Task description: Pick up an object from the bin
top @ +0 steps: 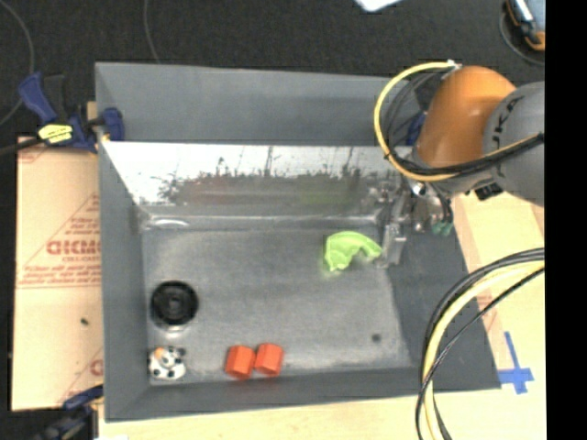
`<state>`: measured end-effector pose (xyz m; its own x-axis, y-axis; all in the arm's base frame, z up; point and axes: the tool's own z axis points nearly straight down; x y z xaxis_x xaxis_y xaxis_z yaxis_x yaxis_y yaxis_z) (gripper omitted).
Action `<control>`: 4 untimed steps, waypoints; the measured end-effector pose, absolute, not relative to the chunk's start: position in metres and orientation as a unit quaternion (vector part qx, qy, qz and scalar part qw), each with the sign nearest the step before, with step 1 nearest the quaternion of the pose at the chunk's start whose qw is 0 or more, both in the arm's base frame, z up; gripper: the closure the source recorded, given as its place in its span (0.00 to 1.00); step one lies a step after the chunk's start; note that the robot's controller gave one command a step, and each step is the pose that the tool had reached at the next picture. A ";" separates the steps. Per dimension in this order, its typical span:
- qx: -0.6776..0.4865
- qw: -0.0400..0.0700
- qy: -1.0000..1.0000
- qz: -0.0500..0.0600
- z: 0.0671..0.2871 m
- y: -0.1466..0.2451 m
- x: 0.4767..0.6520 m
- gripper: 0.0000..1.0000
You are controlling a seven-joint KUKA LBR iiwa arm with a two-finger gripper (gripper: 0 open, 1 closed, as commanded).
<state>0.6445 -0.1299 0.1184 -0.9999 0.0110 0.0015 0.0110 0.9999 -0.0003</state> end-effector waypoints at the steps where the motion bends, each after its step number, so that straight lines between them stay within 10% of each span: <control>1: 0.024 -0.007 -1.000 0.003 0.145 -0.121 0.651 0.00; 2: -0.099 0.000 -0.995 0.000 0.100 -0.110 0.646 0.00; 3: 0.114 -0.009 -0.993 0.005 0.071 -0.107 0.644 0.00; 4: -0.047 -0.004 -0.999 0.001 0.072 -0.092 0.650 1.00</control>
Offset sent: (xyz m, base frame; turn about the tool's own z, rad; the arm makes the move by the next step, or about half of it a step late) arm 0.0013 0.0208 -0.0170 0.1887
